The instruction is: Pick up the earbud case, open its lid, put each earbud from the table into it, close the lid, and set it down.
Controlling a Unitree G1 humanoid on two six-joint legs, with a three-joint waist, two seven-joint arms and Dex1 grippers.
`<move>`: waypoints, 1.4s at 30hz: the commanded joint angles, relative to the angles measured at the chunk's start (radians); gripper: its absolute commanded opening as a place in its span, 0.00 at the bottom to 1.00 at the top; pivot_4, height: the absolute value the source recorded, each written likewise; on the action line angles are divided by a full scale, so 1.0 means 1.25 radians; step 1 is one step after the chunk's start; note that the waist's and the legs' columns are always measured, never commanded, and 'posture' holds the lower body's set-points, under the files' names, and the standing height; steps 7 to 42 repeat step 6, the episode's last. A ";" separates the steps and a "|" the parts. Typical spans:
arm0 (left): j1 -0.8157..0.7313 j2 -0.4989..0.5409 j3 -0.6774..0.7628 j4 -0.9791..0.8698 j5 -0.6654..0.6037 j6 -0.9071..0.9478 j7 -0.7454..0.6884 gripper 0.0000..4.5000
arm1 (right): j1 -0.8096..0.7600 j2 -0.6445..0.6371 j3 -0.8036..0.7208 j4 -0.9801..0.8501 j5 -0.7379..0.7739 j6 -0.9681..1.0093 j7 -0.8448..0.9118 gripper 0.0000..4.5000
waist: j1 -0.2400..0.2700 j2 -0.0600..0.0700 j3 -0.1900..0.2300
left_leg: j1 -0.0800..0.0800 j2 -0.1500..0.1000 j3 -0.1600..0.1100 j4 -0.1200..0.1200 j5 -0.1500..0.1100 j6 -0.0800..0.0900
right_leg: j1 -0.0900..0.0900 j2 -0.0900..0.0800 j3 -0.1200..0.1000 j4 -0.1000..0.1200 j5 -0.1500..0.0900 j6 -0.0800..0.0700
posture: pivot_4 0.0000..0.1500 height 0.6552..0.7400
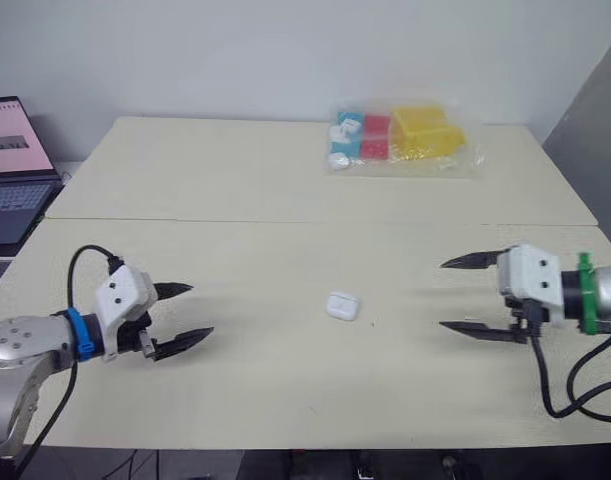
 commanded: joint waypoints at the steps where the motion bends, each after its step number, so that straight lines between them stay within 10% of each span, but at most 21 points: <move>1: 0.036 0.001 0.031 -0.039 0.044 -0.033 0.027 1.00 | 0.022 -0.018 -0.040 0.012 0.017 -0.042 0.055 0.99 | 0.000 0.000 0.000 | 0.000 0.000 0.000 0.000 0.000 0.000 | 0.000 -0.001 0.000 0.000 0.000 0.000 | 1.00 0.95; 42: 0.044 -0.032 0.030 -0.066 -0.013 -0.039 0.005 1.00 | -0.035 0.011 -0.003 0.034 0.005 -0.057 0.035 0.99 | 0.000 0.000 0.000 | 0.001 0.000 0.000 0.000 0.000 0.000 | 0.001 -0.001 0.000 0.001 0.000 0.000 | 1.00 0.95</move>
